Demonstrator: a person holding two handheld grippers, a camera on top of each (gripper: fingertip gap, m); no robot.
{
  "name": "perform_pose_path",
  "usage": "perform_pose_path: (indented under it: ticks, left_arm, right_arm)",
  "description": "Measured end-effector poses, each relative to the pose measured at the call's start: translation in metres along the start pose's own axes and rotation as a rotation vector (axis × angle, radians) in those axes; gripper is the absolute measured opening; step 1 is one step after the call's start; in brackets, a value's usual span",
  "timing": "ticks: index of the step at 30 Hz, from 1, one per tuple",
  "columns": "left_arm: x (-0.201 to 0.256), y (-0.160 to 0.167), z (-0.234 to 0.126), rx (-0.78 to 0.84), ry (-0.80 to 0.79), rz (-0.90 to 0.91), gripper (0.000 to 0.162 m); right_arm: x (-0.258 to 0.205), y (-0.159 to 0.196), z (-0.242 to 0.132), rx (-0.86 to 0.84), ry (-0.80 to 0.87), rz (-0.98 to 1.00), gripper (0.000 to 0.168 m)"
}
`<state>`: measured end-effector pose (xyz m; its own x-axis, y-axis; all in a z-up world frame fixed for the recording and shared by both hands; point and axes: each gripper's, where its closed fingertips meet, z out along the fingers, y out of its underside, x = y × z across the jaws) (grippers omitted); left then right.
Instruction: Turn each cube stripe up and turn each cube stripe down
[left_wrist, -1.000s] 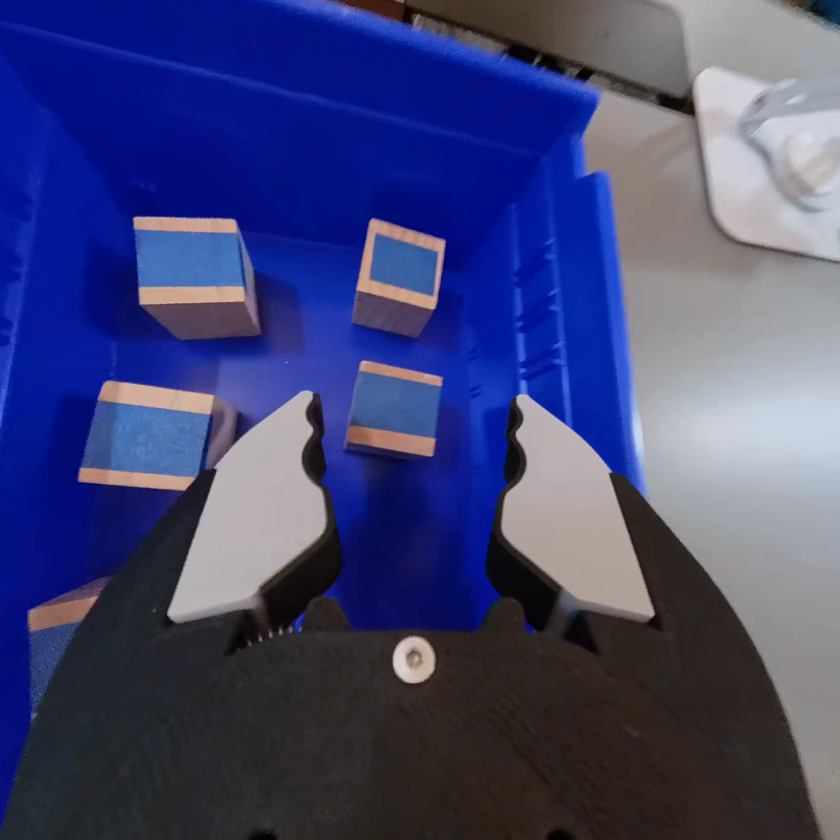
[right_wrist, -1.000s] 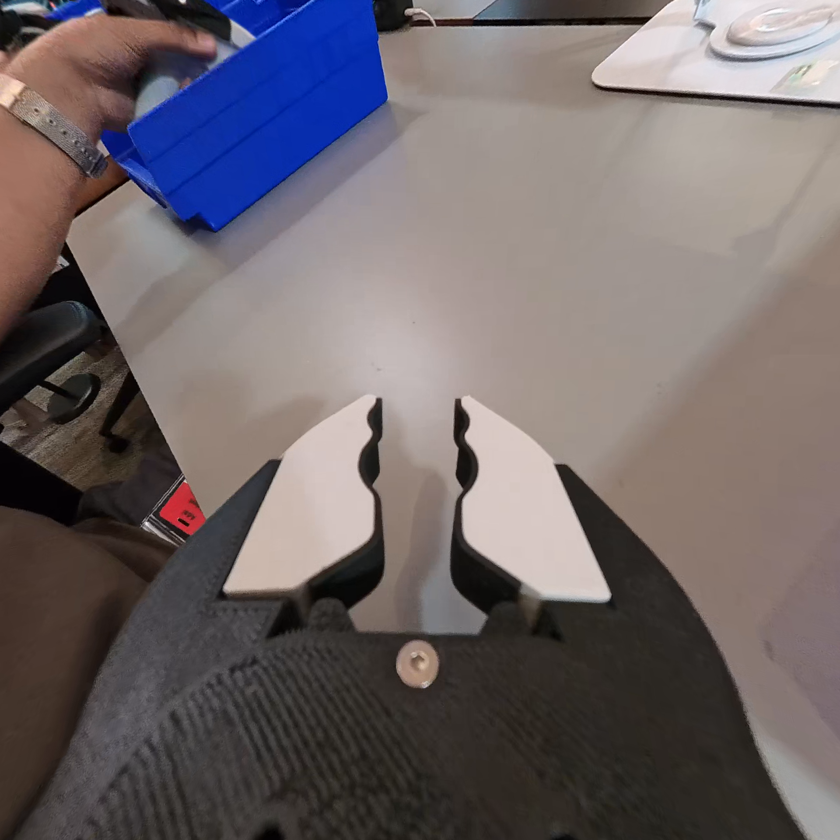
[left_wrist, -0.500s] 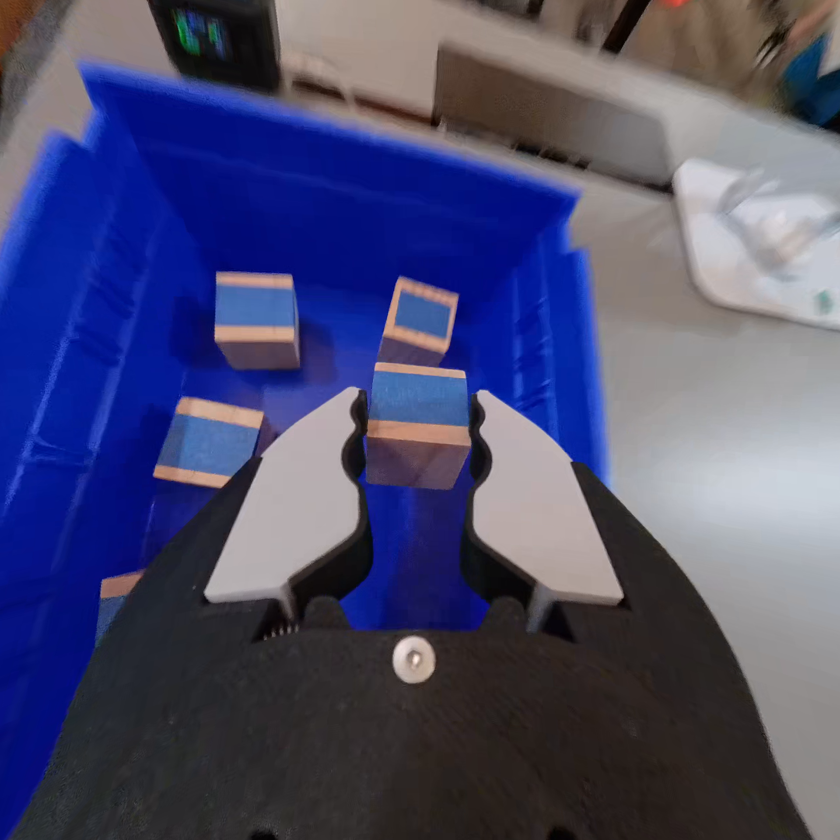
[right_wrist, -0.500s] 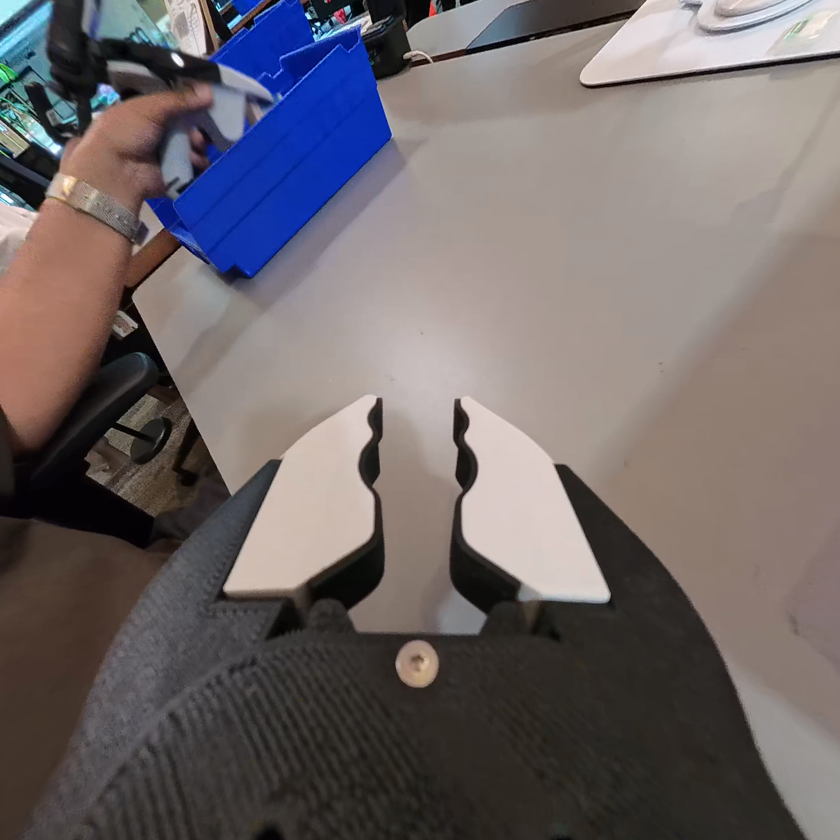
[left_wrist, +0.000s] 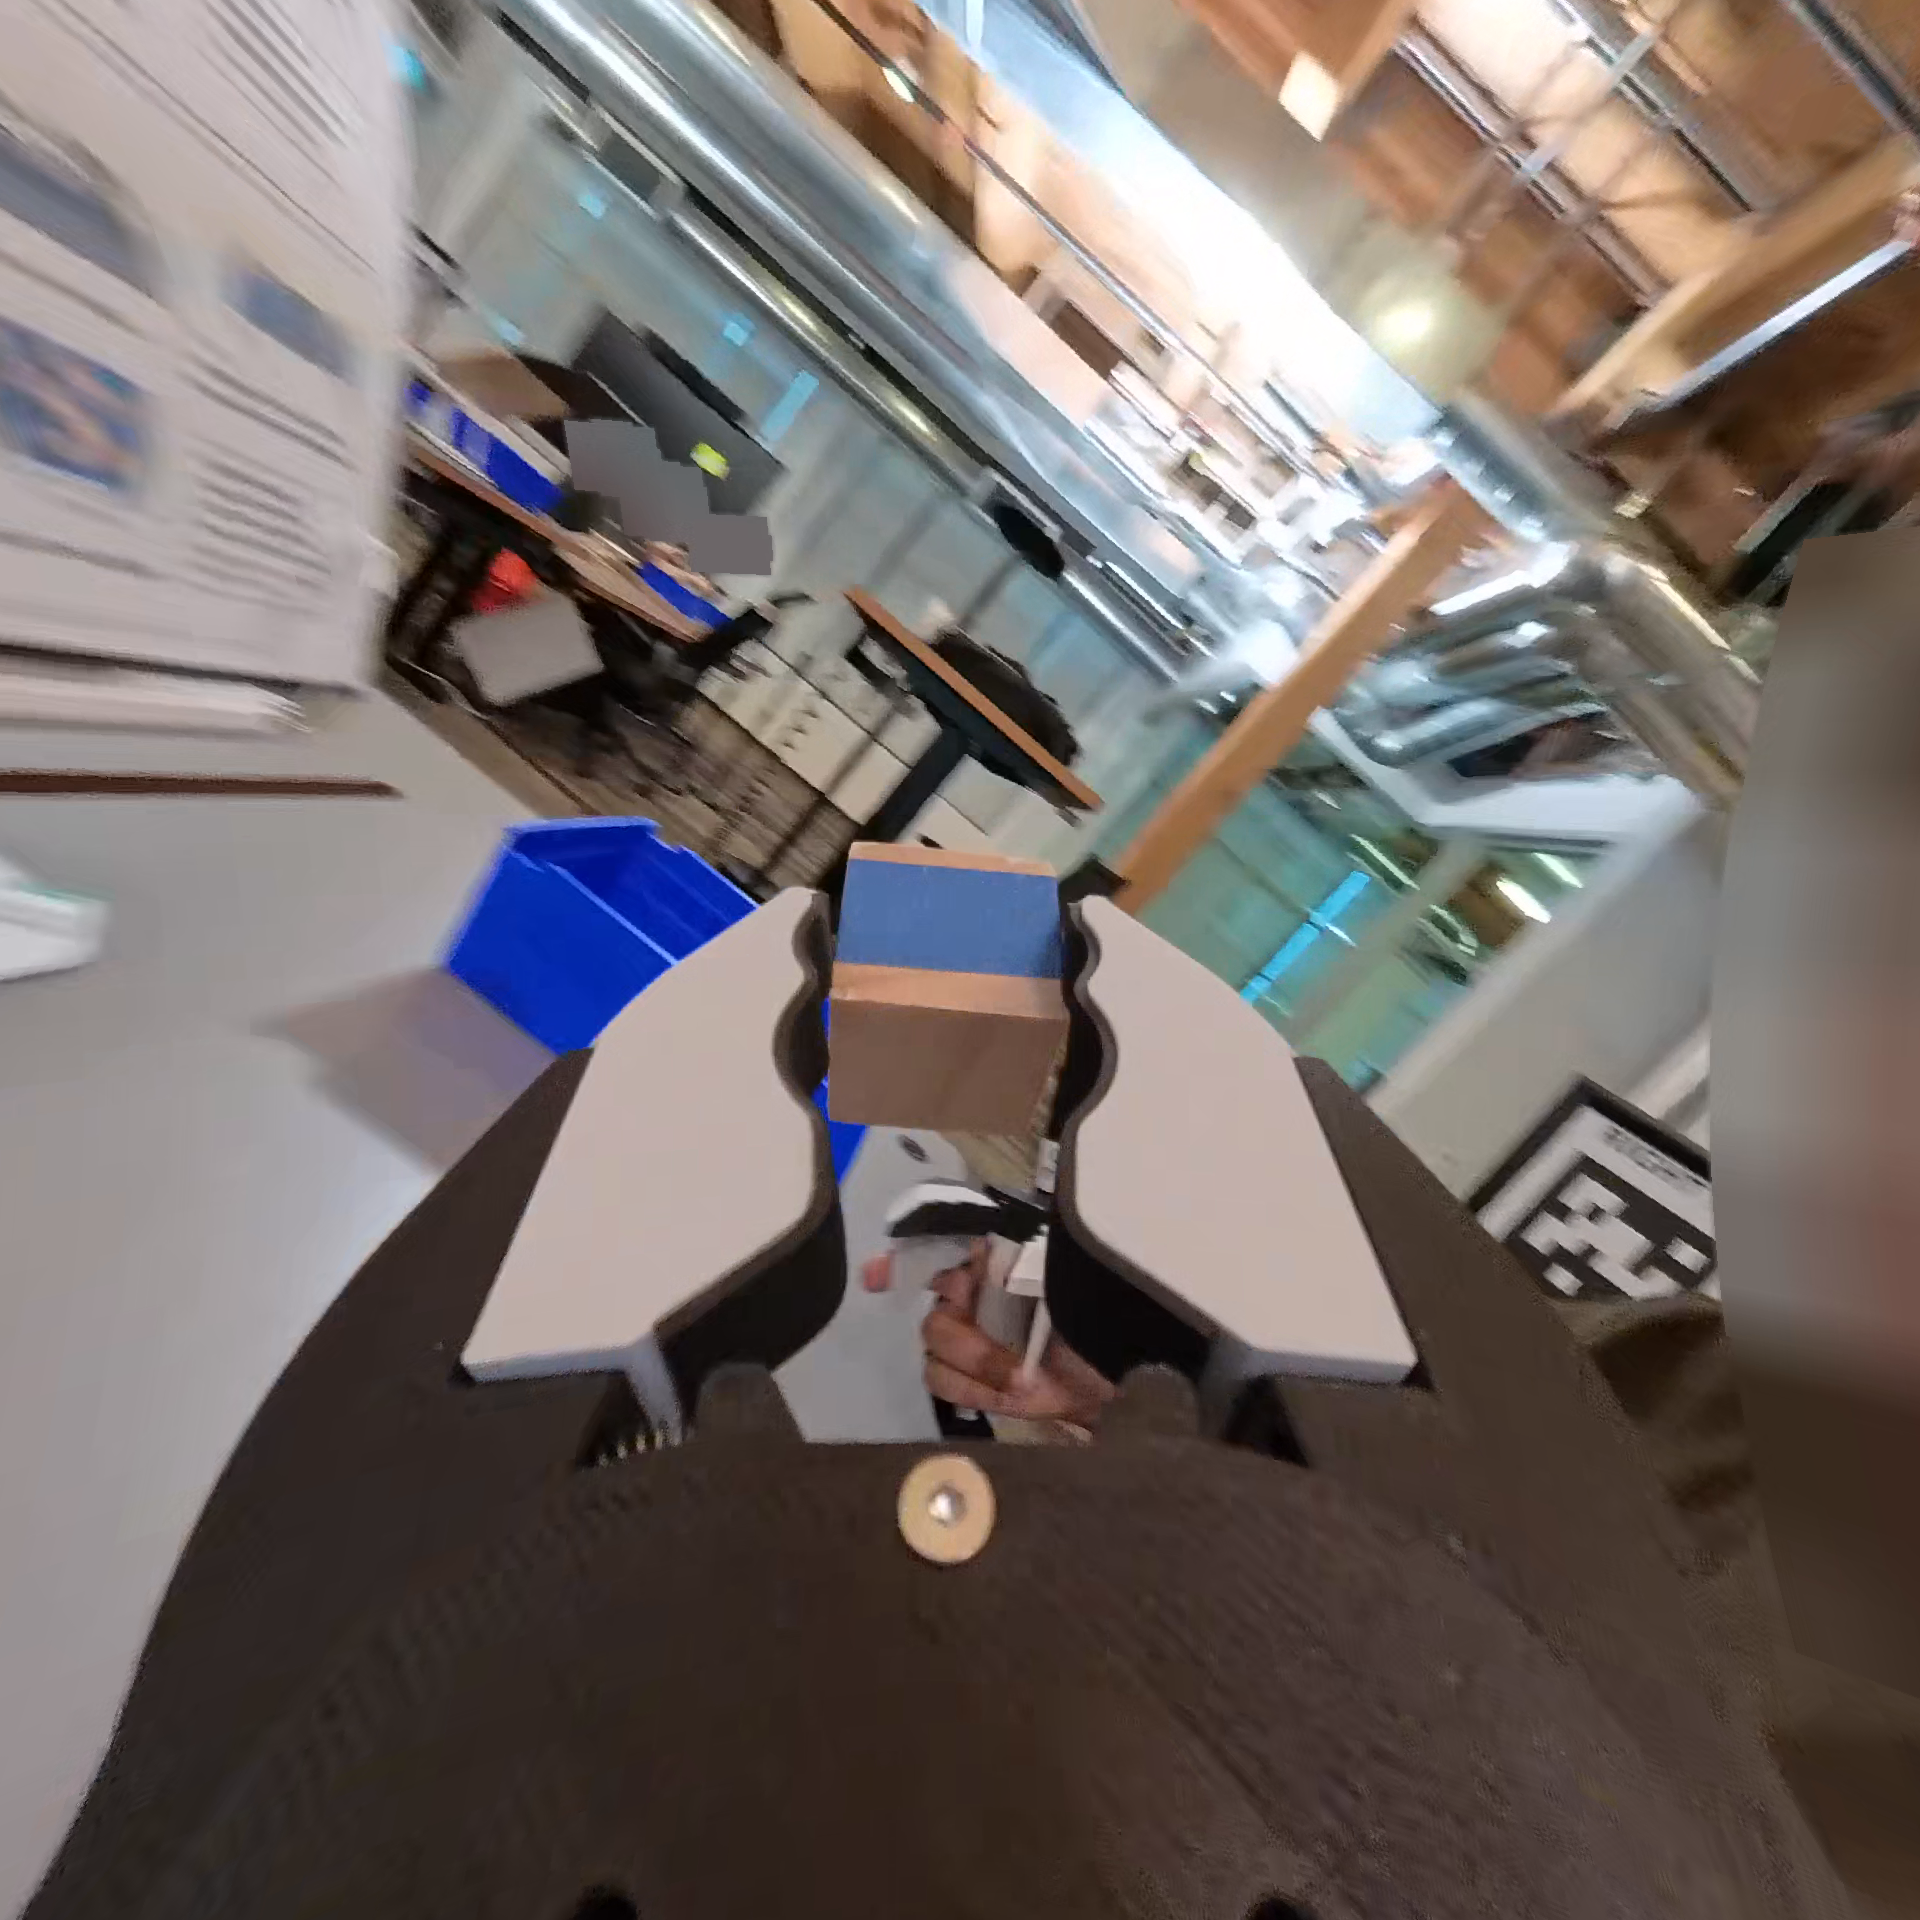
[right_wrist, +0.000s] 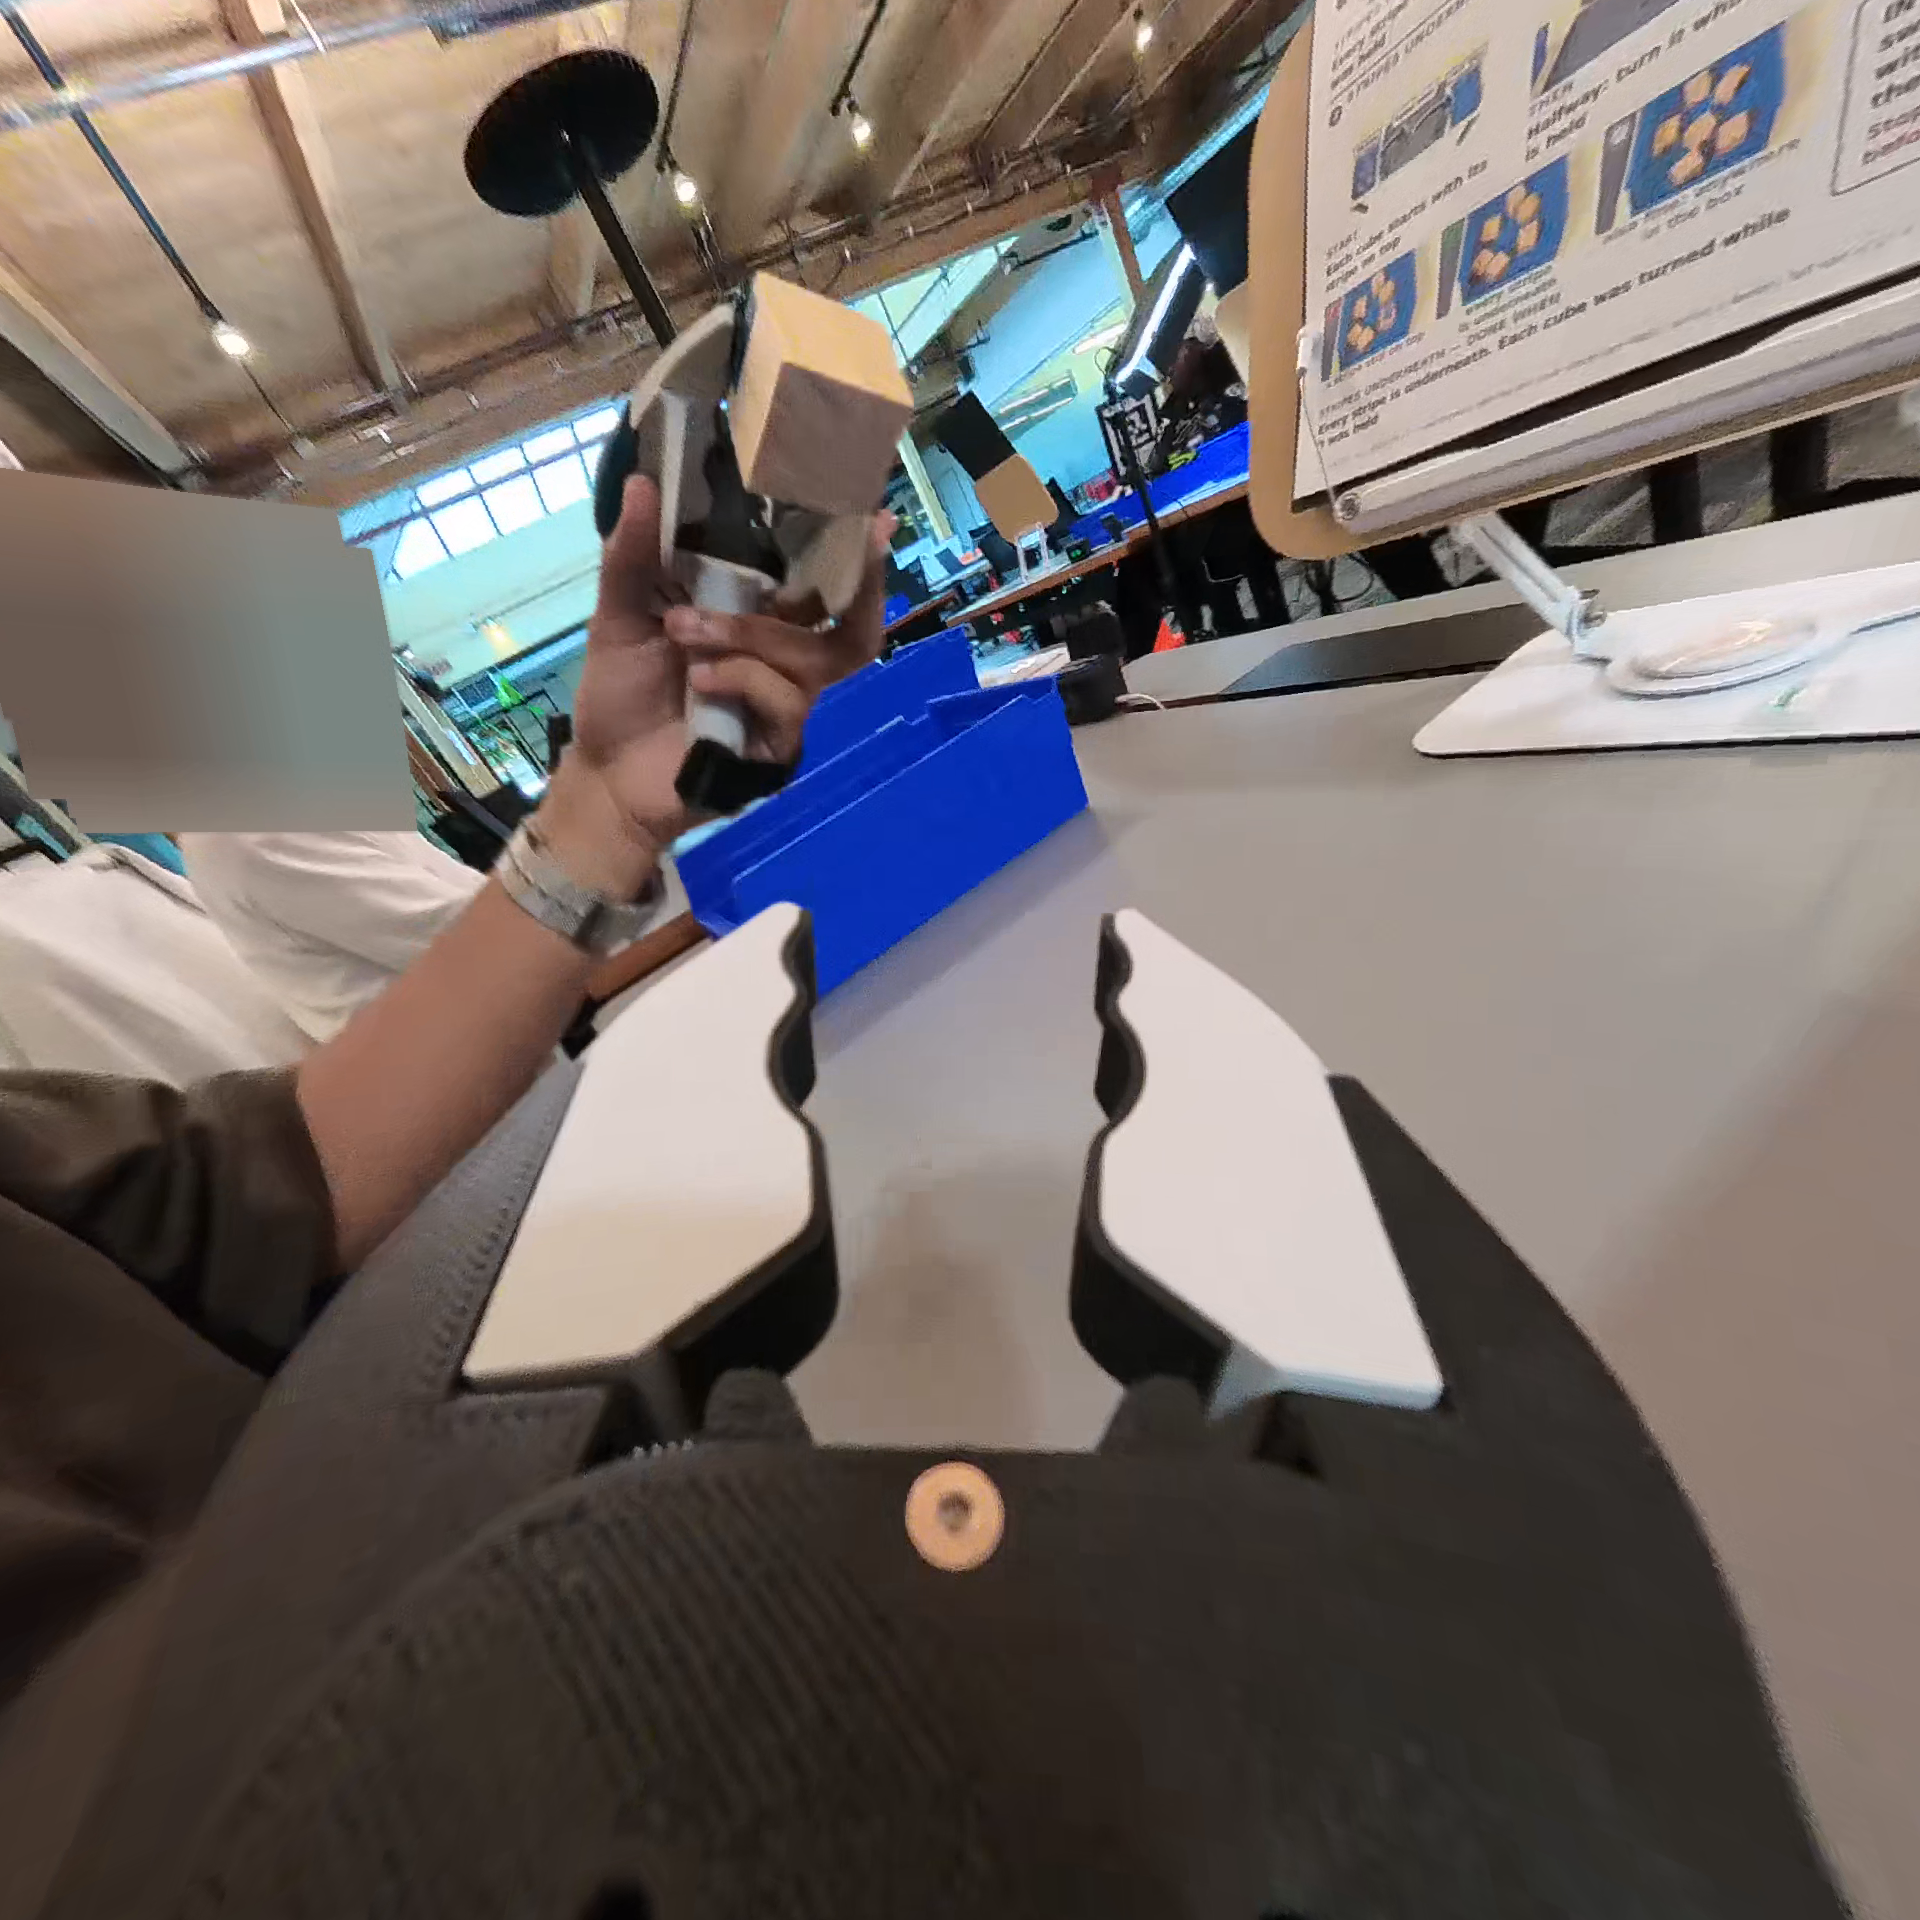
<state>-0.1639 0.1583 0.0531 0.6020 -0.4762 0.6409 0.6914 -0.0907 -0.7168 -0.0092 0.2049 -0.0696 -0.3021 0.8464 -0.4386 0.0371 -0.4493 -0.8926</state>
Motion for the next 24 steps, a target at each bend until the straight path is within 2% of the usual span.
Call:
perform_pose_path:
  ticks: [5, 8, 11, 18, 24]
  left_arm:
    - [0.013, 0.087, 0.072, -0.062, 0.164, -0.077, 0.042]
    - [0.01, 0.121, 0.092, -0.028, 0.19, -0.179, 0.043]
    - [0.004, 0.144, 0.101, -0.025, 0.19, -0.252, 0.042]
    - [0.004, 0.153, 0.103, -0.002, 0.211, -0.28, 0.042]
    - [0.004, 0.159, 0.105, -0.007, 0.207, -0.302, 0.042]
  right_arm:
    - [-0.007, -0.016, -0.007, 0.109, -0.021, 0.053, 0.062]
    - [-0.003, -0.016, -0.007, 0.126, -0.003, 0.09, 0.073]
    - [-0.001, -0.015, -0.007, 0.127, -0.019, 0.161, 0.073]
    - [0.011, -0.018, -0.012, 0.152, -0.037, 0.286, 0.06]
    - [0.007, -0.018, -0.01, 0.153, -0.1, 0.346, 0.057]
